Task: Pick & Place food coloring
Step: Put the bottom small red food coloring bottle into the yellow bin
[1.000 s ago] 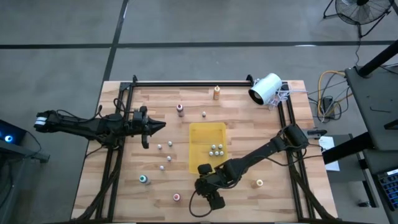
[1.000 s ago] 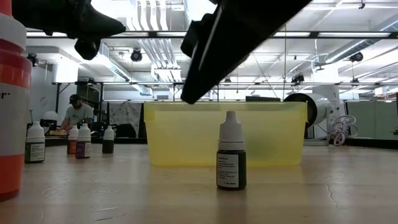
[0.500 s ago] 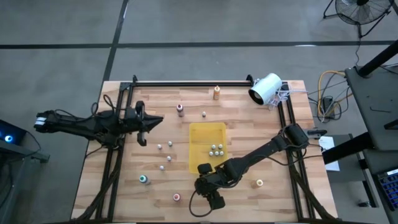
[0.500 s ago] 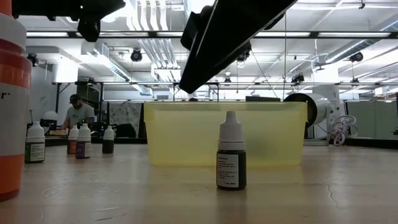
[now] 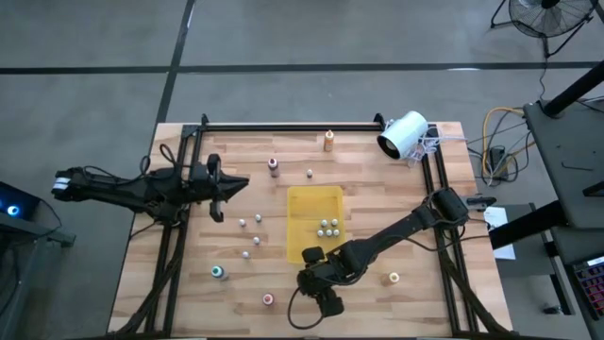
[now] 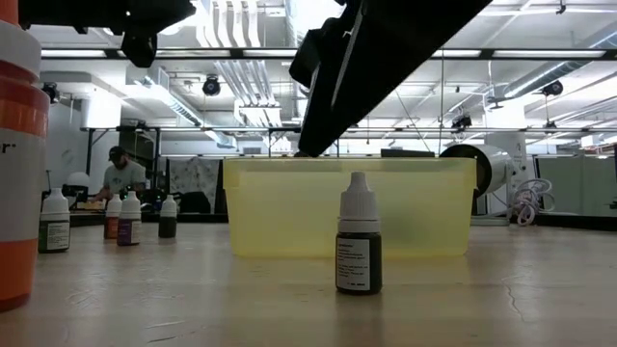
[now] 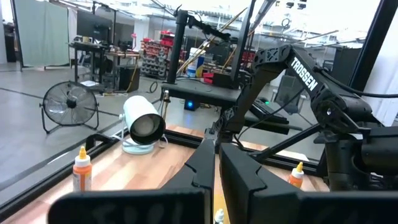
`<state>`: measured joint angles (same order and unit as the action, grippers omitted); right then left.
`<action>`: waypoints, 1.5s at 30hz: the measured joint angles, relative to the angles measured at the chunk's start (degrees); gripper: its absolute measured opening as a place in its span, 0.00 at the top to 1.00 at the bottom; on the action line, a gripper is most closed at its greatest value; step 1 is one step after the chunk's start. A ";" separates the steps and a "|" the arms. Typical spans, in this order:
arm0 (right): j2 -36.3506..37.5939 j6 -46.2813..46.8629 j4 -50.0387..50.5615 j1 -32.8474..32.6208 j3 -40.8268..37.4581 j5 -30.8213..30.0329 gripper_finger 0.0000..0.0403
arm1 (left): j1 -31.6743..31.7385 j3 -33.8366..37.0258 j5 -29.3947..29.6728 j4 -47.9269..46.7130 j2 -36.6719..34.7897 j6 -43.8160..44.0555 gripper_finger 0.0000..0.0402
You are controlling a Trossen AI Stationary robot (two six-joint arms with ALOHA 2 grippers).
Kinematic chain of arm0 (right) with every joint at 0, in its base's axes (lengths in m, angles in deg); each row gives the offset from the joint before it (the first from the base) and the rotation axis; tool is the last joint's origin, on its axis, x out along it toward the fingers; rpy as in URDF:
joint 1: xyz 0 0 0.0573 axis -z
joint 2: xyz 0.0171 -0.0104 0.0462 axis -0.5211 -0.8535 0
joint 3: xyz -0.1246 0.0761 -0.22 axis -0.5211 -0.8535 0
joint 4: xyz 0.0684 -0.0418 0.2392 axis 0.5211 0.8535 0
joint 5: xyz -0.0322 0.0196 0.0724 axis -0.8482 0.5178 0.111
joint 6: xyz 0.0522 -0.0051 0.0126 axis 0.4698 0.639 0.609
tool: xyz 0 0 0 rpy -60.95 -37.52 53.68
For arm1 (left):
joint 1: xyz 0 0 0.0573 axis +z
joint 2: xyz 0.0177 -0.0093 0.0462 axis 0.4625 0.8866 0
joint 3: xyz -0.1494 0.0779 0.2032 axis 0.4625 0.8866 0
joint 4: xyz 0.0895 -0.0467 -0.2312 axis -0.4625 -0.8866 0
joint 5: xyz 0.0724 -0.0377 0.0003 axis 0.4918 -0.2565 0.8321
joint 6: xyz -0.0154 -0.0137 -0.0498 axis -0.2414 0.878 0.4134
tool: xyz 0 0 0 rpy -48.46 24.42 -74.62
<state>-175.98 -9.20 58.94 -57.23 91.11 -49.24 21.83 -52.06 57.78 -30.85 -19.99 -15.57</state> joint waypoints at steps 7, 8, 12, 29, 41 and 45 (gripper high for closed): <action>-1.27 -1.70 -0.25 0.59 0.00 0.11 0.48 | -0.01 0.02 0.00 0.00 0.09 0.04 1.00; -1.55 -1.78 -0.05 0.61 -0.02 0.14 0.48 | -0.02 0.02 0.00 -0.01 0.09 0.04 1.00; -2.82 -2.02 -0.03 0.66 -0.02 0.59 0.48 | 0.00 0.02 0.00 -0.19 0.14 0.04 1.00; -3.76 0.17 -0.22 0.22 -0.11 1.90 0.48 | 0.00 0.07 0.00 -0.70 0.22 0.07 1.00; -2.63 1.32 0.17 0.22 -0.11 2.05 0.48 | -0.02 2.59 0.00 -0.71 -1.06 0.07 1.00; -1.96 1.73 0.22 0.32 -0.11 1.92 0.48 | 0.00 6.30 0.00 -0.77 -3.12 0.07 1.00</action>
<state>-177.94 -7.47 59.16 -56.91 91.00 -47.32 21.83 -45.76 57.78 -31.62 -23.11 -15.51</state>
